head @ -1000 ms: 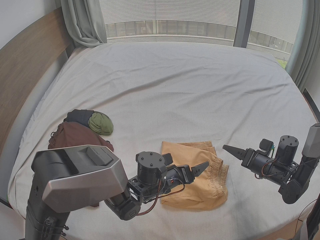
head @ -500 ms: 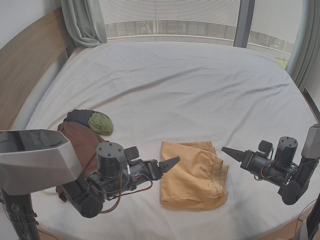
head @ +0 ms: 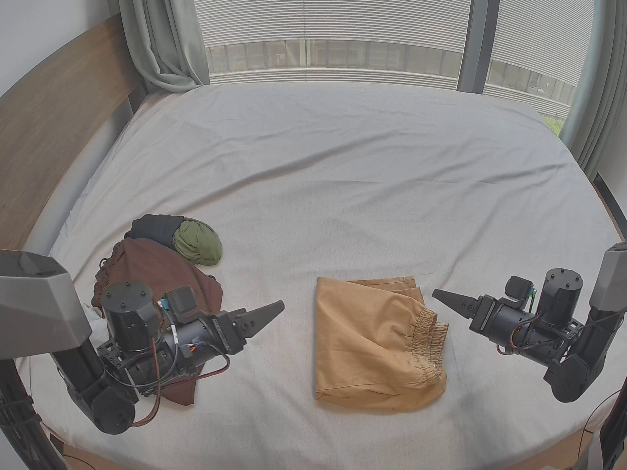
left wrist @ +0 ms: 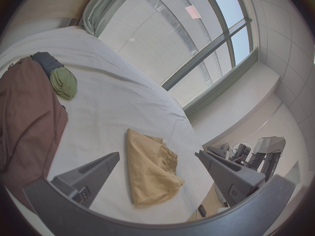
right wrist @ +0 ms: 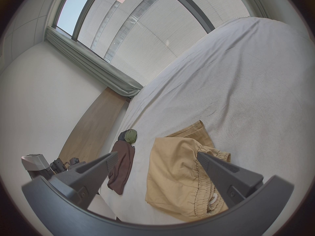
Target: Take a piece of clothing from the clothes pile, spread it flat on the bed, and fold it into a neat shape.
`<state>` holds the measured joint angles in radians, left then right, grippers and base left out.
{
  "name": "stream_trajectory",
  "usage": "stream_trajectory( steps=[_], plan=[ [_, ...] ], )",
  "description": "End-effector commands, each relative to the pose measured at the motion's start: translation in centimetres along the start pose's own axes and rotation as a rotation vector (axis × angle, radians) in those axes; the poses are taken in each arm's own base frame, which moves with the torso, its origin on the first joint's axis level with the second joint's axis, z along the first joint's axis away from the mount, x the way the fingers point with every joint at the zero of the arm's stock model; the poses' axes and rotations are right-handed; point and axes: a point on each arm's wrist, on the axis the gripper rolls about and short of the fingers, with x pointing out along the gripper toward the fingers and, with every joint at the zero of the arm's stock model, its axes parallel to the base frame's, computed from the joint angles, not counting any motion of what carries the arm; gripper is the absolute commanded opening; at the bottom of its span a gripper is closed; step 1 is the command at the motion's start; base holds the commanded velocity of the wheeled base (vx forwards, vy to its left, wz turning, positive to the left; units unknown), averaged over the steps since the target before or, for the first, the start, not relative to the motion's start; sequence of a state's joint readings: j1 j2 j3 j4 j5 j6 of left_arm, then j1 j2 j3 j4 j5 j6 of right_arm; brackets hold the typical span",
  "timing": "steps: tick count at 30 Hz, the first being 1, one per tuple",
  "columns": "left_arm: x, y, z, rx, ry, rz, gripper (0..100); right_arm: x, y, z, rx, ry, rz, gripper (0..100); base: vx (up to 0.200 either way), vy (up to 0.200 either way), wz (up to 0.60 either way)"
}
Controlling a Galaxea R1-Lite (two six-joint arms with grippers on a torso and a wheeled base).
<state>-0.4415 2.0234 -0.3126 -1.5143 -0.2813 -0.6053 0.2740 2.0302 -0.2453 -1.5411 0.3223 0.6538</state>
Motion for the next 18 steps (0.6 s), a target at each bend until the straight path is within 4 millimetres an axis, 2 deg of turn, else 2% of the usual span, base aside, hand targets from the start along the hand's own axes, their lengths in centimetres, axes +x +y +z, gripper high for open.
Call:
stream_trajectory(
  steps=[1, 4, 5, 8, 14, 18],
  plan=[
    [-1.9, 1.4, 0.4, -0.013, -0.014, 0.046, 100, 0.1, 0.0, -0.1, -0.001, 0.004, 0.003, 100, 0.000, 0.000, 0.00],
    [-2.4, 1.6, 0.6, -0.001, -0.023, 0.056, 100, 0.1, 0.0, -0.1, 0.000, 0.006, 0.002, 100, 0.000, 0.000, 0.00],
    [-3.1, 1.9, 0.9, 0.003, -0.029, 0.061, 100, 0.2, -0.1, -0.2, 0.002, 0.010, -0.004, 100, 0.000, 0.000, 0.00],
    [-3.9, 2.2, 0.3, -0.017, 0.019, 0.059, 100, 0.2, -0.2, -0.3, 0.003, 0.013, -0.006, 100, 0.000, 0.000, 0.00],
    [-4.3, 2.7, 0.5, -0.001, 0.015, 0.068, 100, 0.3, -0.4, -0.6, 0.009, 0.025, -0.015, 100, 0.000, 0.000, 0.00],
    [-4.7, 3.3, 0.3, 0.097, 0.024, 0.105, 100, 0.4, -0.9, -1.1, 0.013, 0.044, -0.034, 100, 0.000, 0.000, 0.00]
  ],
)
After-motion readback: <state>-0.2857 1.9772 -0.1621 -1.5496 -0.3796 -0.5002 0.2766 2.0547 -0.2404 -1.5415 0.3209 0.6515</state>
